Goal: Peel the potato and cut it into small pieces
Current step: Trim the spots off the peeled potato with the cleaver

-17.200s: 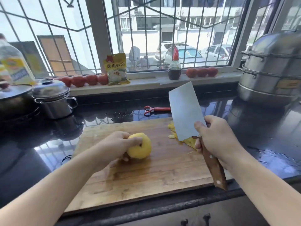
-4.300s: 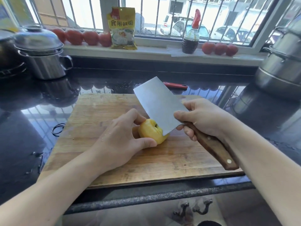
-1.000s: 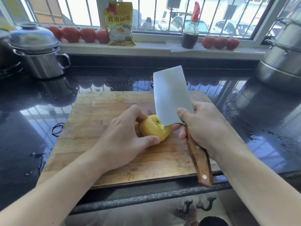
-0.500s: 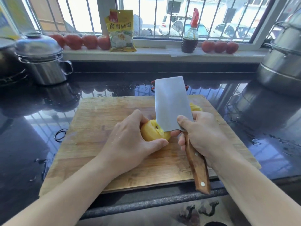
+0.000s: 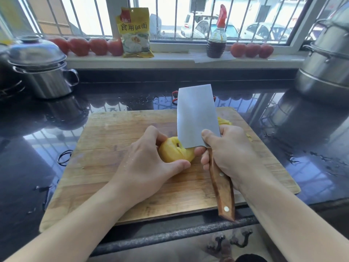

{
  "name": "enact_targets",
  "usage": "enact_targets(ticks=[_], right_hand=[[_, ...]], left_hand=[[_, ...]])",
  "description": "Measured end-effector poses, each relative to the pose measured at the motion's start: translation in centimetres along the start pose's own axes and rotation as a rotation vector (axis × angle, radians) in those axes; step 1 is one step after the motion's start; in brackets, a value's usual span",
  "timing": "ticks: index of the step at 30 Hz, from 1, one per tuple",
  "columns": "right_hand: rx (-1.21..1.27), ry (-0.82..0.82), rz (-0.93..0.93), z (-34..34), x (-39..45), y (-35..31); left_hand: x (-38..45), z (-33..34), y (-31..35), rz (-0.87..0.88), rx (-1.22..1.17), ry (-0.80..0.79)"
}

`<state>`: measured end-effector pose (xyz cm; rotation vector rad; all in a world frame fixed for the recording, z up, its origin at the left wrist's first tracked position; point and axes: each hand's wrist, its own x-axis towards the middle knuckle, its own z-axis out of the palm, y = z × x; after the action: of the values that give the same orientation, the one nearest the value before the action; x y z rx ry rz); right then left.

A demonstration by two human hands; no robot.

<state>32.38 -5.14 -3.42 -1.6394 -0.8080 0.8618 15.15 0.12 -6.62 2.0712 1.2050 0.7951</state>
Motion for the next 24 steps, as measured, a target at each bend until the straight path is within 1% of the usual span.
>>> enact_targets(ticks=[12,20,24], right_hand=[[0.040,0.002,0.005,0.2,0.5,0.4],[0.039,-0.070,0.066,-0.4,0.5,-0.2],[0.091,-0.097,0.123,-0.4,1.0,-0.6]], left_hand=[[0.2,0.0,-0.2,-0.001,-0.011,-0.028],[0.1,0.1,-0.4,0.017,-0.014,-0.075],[0.0,-0.1,-0.1,0.020,0.004,-0.099]])
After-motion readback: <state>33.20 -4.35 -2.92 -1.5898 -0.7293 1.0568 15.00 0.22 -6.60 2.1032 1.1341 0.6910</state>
